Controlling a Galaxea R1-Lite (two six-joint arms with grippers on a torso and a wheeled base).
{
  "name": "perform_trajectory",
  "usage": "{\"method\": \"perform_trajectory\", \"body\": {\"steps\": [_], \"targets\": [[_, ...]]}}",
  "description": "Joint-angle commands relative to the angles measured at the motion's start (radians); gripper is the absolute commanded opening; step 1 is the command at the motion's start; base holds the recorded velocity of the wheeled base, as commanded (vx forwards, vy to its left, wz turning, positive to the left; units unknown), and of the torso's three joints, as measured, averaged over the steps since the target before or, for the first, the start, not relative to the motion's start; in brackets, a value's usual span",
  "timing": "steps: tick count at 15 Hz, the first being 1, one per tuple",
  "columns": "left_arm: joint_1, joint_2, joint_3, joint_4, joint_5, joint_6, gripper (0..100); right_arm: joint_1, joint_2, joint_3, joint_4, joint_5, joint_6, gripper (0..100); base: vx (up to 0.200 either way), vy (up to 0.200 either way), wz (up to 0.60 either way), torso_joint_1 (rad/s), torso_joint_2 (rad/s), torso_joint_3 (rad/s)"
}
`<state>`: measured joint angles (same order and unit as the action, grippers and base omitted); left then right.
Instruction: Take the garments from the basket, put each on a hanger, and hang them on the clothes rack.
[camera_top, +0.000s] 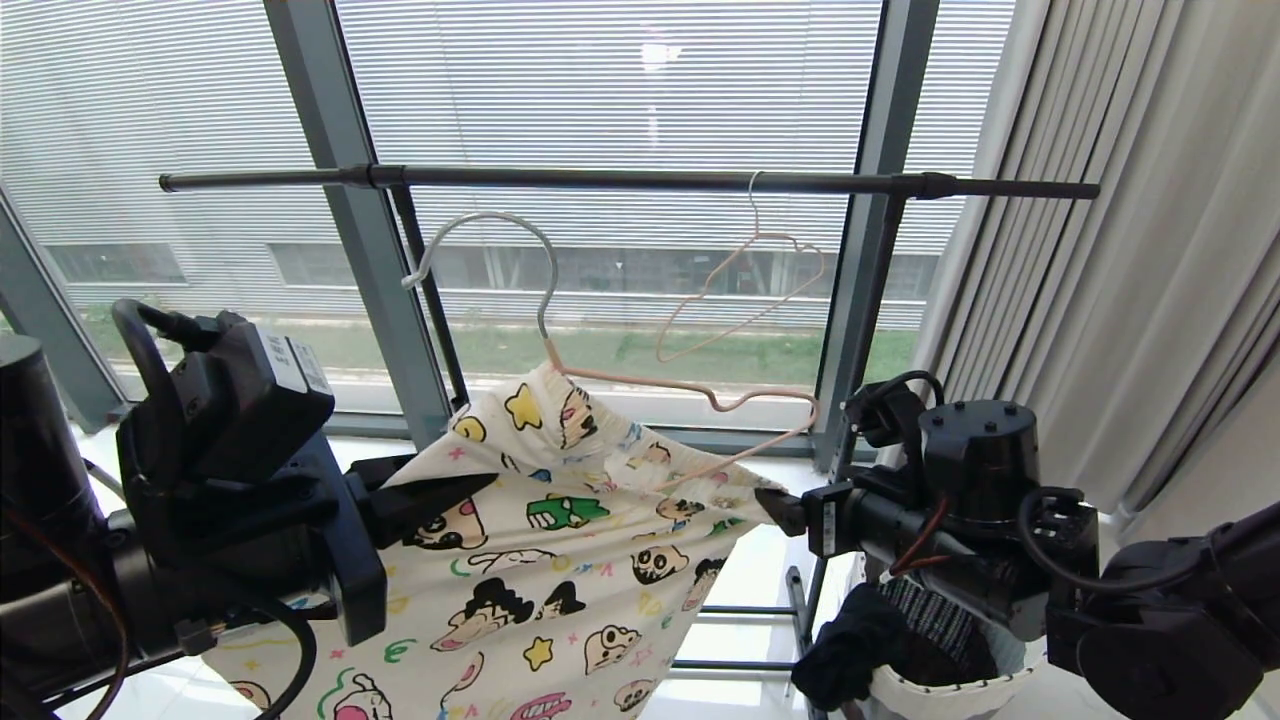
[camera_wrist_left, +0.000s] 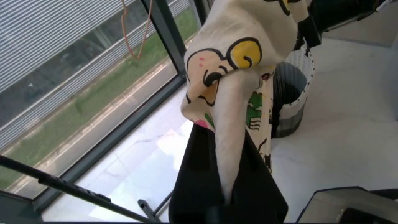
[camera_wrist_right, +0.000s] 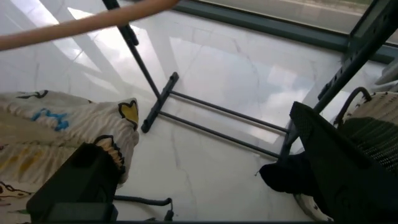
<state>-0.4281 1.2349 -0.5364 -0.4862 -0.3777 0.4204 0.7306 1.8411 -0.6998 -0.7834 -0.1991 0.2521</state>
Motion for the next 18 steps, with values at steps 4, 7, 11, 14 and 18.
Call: {"method": "perform_trajectory", "body": {"steps": [4, 7, 11, 14, 18], "targets": [[0.0, -0.005, 0.035, 0.0, -0.003, 0.012, 0, -0.063, -0.003, -0.029, 0.0, 0.0, -0.027, 100, 0.0, 0.0, 0.0, 0.0, 0.0, 0.0], [0.003, -0.008, 0.042, -0.002, -0.001, 0.02, 0, -0.091, -0.003, -0.035, 0.0, 0.003, -0.057, 100, 0.0, 0.0, 0.0, 0.0, 0.0, 0.0], [0.031, 0.0, 0.055, 0.0, -0.001, 0.046, 0, -0.094, -0.005, -0.05, 0.0, 0.004, -0.083, 100, 0.0, 0.0, 0.0, 0.0, 0.0, 0.0], [0.063, -0.009, 0.078, -0.002, -0.001, 0.049, 0, -0.103, -0.005, -0.055, 0.0, 0.004, -0.091, 100, 0.0, 0.0, 0.0, 0.0, 0.0, 0.0], [0.06, -0.011, 0.079, -0.002, -0.007, 0.054, 0, -0.119, -0.008, -0.056, 0.0, 0.004, -0.108, 100, 0.0, 0.0, 0.0, 0.0, 0.0, 0.0]]}}
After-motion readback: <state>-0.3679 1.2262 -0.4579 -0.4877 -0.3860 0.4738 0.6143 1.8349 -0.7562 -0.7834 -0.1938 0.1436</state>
